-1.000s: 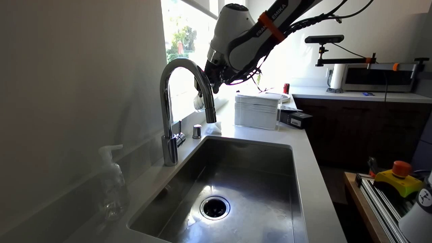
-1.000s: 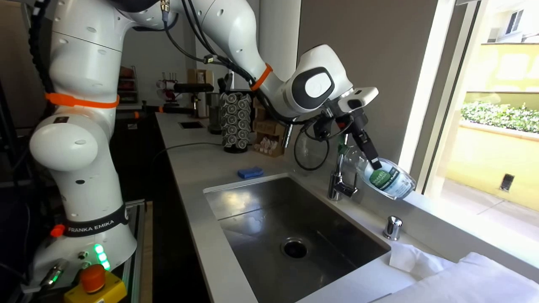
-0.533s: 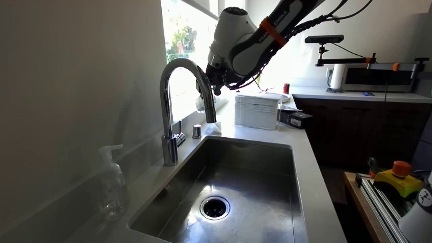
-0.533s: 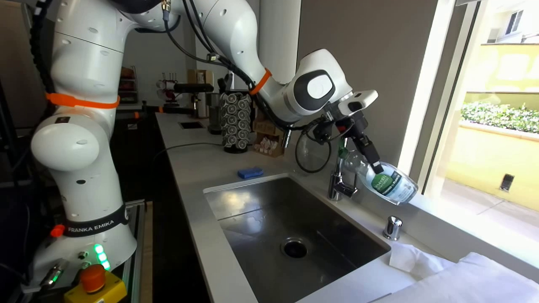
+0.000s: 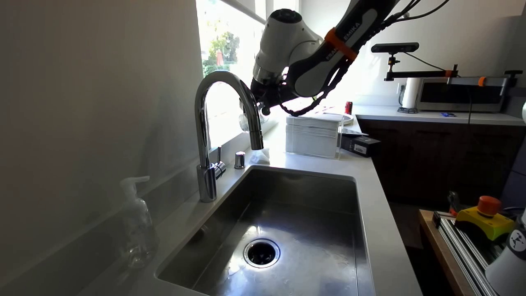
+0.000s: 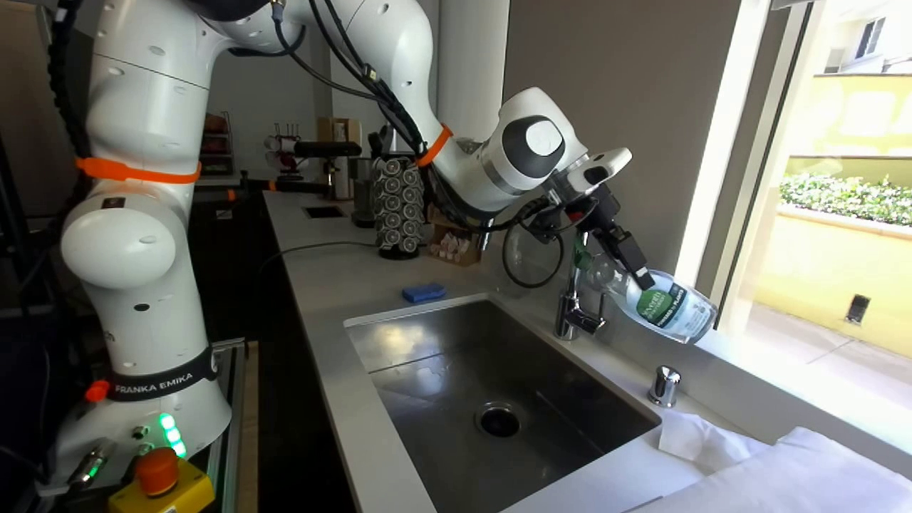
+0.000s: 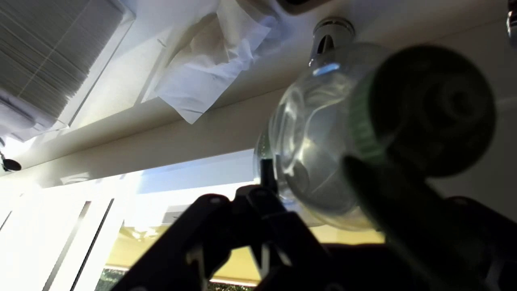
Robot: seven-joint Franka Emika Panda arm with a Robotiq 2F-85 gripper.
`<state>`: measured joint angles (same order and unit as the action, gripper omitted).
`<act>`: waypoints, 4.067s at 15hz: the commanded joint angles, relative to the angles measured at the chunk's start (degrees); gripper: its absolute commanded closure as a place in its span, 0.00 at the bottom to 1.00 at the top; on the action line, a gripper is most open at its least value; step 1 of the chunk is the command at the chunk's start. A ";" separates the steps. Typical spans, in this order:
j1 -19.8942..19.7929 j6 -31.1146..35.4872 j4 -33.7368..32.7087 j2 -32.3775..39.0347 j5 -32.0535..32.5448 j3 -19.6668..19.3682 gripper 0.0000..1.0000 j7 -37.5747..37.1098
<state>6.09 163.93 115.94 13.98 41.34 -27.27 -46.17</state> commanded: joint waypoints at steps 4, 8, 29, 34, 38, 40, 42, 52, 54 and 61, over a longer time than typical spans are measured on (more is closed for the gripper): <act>3.78 7.60 -0.22 -0.60 14.08 -5.41 0.73 -11.88; 5.93 10.53 -1.76 -0.29 22.49 -8.91 0.73 -20.23; 10.62 5.35 -7.03 0.13 54.71 -12.17 0.73 -53.84; 11.04 -0.31 -5.84 0.44 55.69 -11.84 0.73 -55.46; 11.72 -4.66 -5.48 0.75 56.40 -11.73 0.73 -56.58; 12.17 -6.63 -5.45 0.86 57.40 -11.76 0.73 -57.40; 12.59 -8.31 -5.25 0.77 58.14 -11.71 0.73 -57.63; 13.18 -11.11 -3.97 0.40 59.47 -11.61 0.73 -58.27; 13.26 -11.27 -4.05 0.44 59.96 -11.64 0.73 -58.50; 13.82 -11.77 -4.30 0.38 66.84 -11.52 0.73 -61.49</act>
<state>18.76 154.58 111.35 15.38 103.54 -38.70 -103.98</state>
